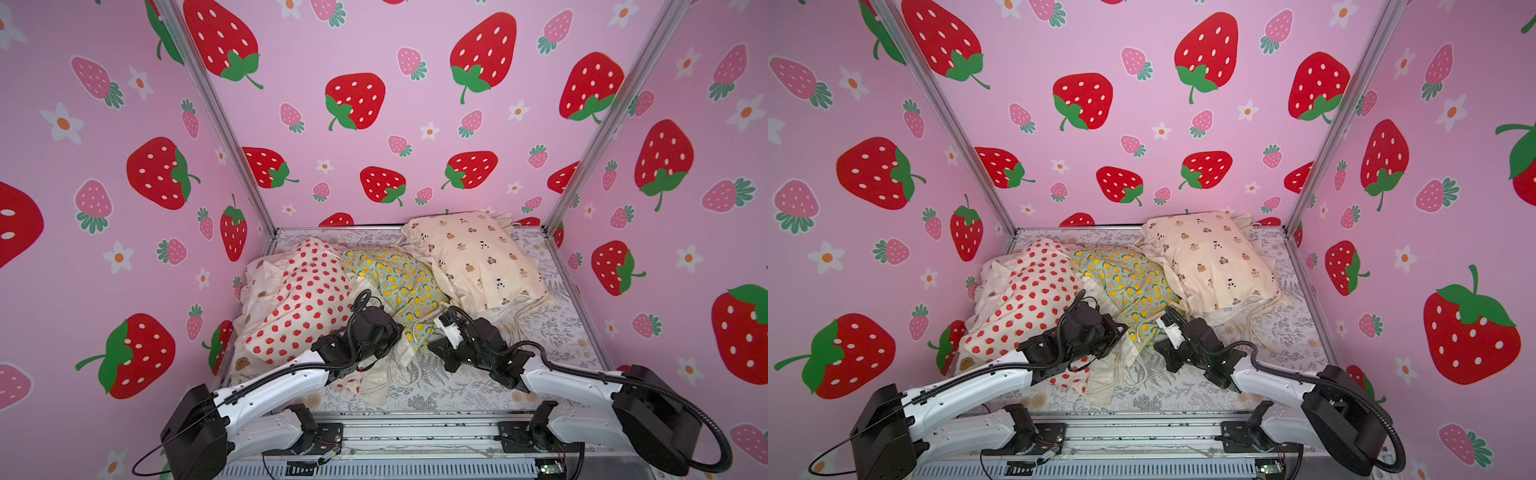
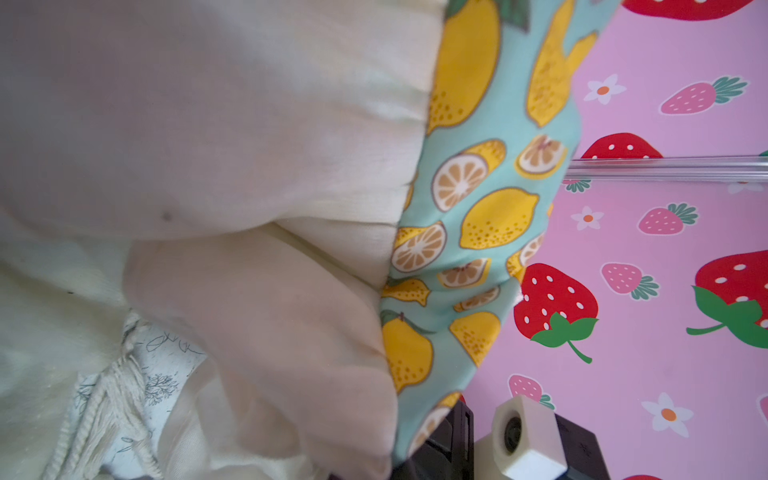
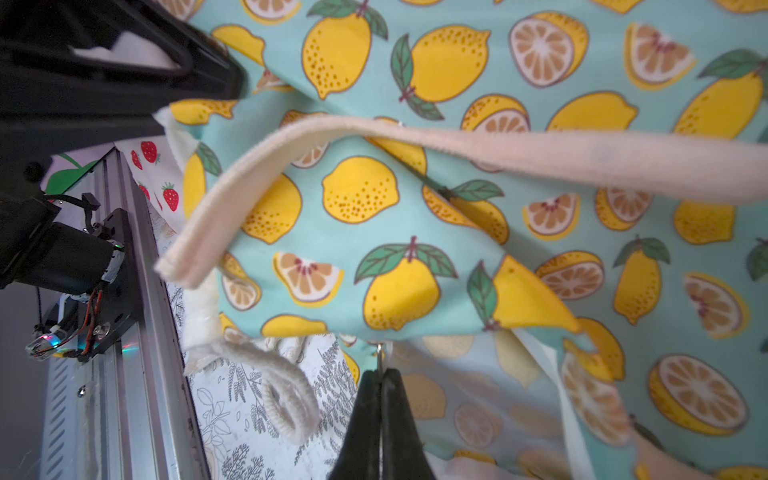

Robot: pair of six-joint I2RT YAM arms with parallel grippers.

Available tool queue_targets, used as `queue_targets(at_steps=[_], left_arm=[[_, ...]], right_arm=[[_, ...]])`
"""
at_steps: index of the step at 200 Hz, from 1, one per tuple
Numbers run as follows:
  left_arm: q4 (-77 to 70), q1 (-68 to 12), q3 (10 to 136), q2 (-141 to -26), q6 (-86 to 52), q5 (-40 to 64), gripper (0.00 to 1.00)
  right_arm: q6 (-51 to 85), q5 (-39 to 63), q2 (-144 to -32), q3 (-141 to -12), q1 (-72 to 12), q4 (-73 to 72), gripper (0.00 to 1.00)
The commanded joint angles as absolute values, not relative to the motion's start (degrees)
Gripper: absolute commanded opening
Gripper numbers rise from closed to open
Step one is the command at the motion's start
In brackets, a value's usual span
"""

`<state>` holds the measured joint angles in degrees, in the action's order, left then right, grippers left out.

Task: Zip up pillowcases
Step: Zip the zipper on the pillowcase.

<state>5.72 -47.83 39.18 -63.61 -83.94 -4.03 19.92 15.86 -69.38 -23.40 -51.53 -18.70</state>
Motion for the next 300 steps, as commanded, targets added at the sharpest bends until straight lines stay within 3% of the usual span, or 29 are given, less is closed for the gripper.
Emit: queue_targets(at_steps=[1, 42, 71, 91, 111, 217, 243, 264, 300], left_arm=[[8.26, -47.54, 42.26, -62.49, -82.13, -5.35, 0.0], [9.32, -46.69, 42.6, -62.11, -80.28, -4.34, 0.0], [8.93, -47.09, 43.65, -64.41, -78.68, -0.16, 0.0], [6.65, -47.48, 42.31, -63.88, -78.01, 1.59, 0.27], [8.71, -48.38, 41.86, -62.4, -76.74, 1.26, 0.39], [5.49, -57.43, 33.78, -57.82, -82.89, -7.03, 0.68], [-1.48, -57.82, 33.01, -60.11, -82.78, -8.29, 0.68], [-1.33, -57.77, 34.97, -61.92, -81.66, -10.31, 0.61], [-1.5, -57.01, 35.1, -61.96, -81.6, -13.18, 0.31]], right_arm=[[22.68, 15.86, -68.12, -25.88, -51.68, -12.75, 0.0], [23.91, 16.61, -65.51, -27.02, -51.68, -7.27, 0.0], [28.63, 21.32, -65.17, -27.95, -51.86, -12.6, 0.0], [29.41, 22.64, -65.5, -29.43, -51.86, -12.39, 0.0], [29.41, 23.69, -64.91, -29.55, -51.87, -12.31, 0.0], [30.02, 23.32, -62.54, -31.57, -51.88, -8.06, 0.0], [30.62, 24.16, -63.61, -31.64, -51.94, -8.79, 0.0], [30.94, 24.56, -64.11, -31.4, -51.94, -8.98, 0.0], [29.49, 23.5, -62.84, -30.64, -51.94, -6.3, 0.0]])
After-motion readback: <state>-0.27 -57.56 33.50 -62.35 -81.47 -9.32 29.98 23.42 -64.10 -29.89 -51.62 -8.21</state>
